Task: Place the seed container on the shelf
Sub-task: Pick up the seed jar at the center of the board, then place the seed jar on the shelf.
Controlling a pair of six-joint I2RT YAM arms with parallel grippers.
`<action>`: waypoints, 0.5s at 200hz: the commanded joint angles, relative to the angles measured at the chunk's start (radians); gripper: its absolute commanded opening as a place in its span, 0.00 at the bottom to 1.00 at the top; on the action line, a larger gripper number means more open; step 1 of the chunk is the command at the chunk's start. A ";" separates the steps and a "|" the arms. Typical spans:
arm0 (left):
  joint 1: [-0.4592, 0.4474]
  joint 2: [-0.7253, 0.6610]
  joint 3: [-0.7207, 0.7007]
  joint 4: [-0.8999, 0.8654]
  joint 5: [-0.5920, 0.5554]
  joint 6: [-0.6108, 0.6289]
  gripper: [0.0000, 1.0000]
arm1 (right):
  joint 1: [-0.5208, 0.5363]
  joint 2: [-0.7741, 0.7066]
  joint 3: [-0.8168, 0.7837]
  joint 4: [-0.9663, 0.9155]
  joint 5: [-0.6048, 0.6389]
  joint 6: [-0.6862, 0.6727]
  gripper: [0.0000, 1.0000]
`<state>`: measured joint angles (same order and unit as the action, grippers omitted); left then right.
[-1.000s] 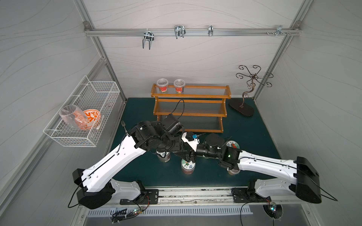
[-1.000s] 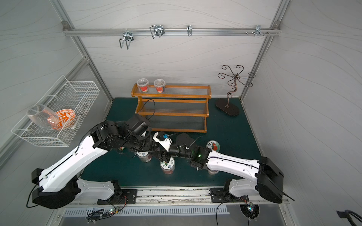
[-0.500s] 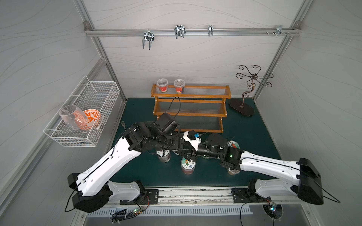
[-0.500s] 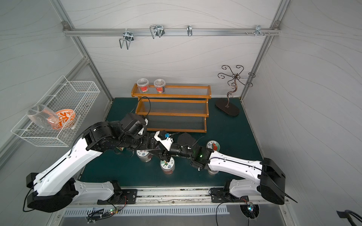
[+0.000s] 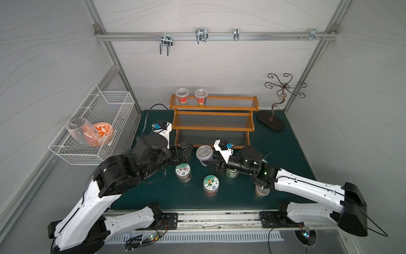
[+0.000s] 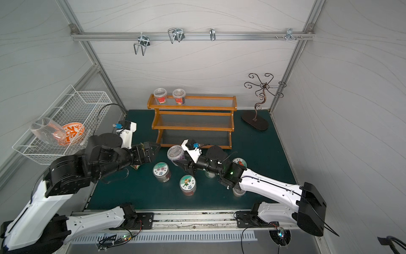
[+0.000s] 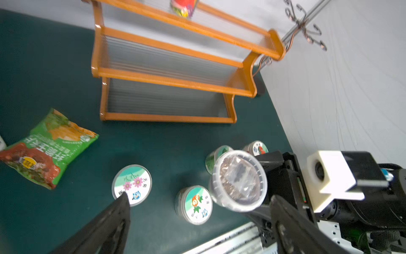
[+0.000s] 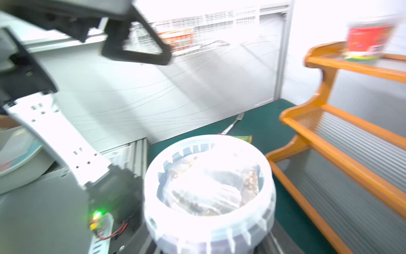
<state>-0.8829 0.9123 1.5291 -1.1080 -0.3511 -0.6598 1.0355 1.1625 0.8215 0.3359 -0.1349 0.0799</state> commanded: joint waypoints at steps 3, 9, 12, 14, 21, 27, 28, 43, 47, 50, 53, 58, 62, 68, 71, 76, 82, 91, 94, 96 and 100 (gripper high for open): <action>0.004 -0.075 -0.065 0.109 -0.086 0.033 1.00 | -0.071 -0.022 0.013 0.033 -0.005 0.024 0.57; 0.003 -0.093 -0.081 0.120 -0.087 0.030 1.00 | -0.093 -0.018 0.021 0.038 -0.006 0.024 0.57; 0.004 -0.102 -0.089 0.125 -0.089 0.029 1.00 | -0.103 -0.014 0.026 0.040 -0.007 0.024 0.58; 0.004 -0.108 -0.095 0.128 -0.089 0.028 1.00 | -0.110 -0.013 0.029 0.041 -0.008 0.024 0.58; 0.005 -0.127 -0.112 0.137 -0.091 0.025 1.00 | -0.135 -0.004 0.043 0.042 -0.012 0.022 0.59; 0.004 -0.142 -0.129 0.144 -0.091 0.023 1.00 | -0.156 0.006 0.057 0.045 -0.016 0.024 0.59; 0.005 -0.145 -0.131 0.145 -0.091 0.023 1.00 | -0.161 0.008 0.060 0.046 -0.017 0.024 0.59; 0.005 -0.173 -0.161 0.155 -0.094 0.020 1.00 | -0.214 0.037 0.094 0.061 -0.028 0.026 0.59; 0.005 -0.181 -0.167 0.157 -0.095 0.020 1.00 | -0.228 0.046 0.104 0.065 -0.031 0.025 0.59; 0.004 -0.186 -0.172 0.158 -0.095 0.021 1.00 | -0.238 0.053 0.112 0.069 -0.033 0.025 0.59; 0.004 -0.191 -0.175 0.158 -0.096 0.020 1.00 | -0.247 0.058 0.119 0.072 -0.035 0.025 0.59; 0.004 -0.197 -0.181 0.158 -0.098 0.020 1.00 | -0.262 0.069 0.132 0.079 -0.036 0.024 0.59; 0.004 -0.201 -0.186 0.158 -0.101 0.020 1.00 | -0.273 0.079 0.142 0.084 -0.038 0.023 0.59; 0.004 -0.208 -0.191 0.155 -0.107 0.019 1.00 | -0.291 0.094 0.157 0.094 -0.041 0.023 0.59; 0.005 -0.212 -0.194 0.154 -0.109 0.019 1.00 | -0.300 0.103 0.165 0.098 -0.045 0.023 0.59; 0.005 -0.216 -0.198 0.150 -0.113 0.019 1.00 | -0.313 0.115 0.177 0.105 -0.051 0.026 0.59; 0.005 -0.220 -0.202 0.148 -0.116 0.021 1.00 | -0.329 0.131 0.193 0.112 -0.056 0.025 0.59; 0.005 -0.226 -0.206 0.144 -0.121 0.023 1.00 | -0.347 0.156 0.217 0.121 -0.058 0.025 0.59; 0.005 -0.229 -0.209 0.141 -0.123 0.024 1.00 | -0.354 0.164 0.223 0.126 -0.058 0.025 0.59; 0.004 -0.228 -0.210 0.139 -0.125 0.023 1.00 | -0.358 0.171 0.228 0.128 -0.059 0.024 0.59; 0.005 -0.232 -0.211 0.137 -0.128 0.023 1.00 | -0.366 0.182 0.238 0.136 -0.059 0.026 0.59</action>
<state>-0.8829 0.7017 1.3239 -1.0195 -0.4408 -0.6525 0.7094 1.2934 1.0027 0.3954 -0.1696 0.0906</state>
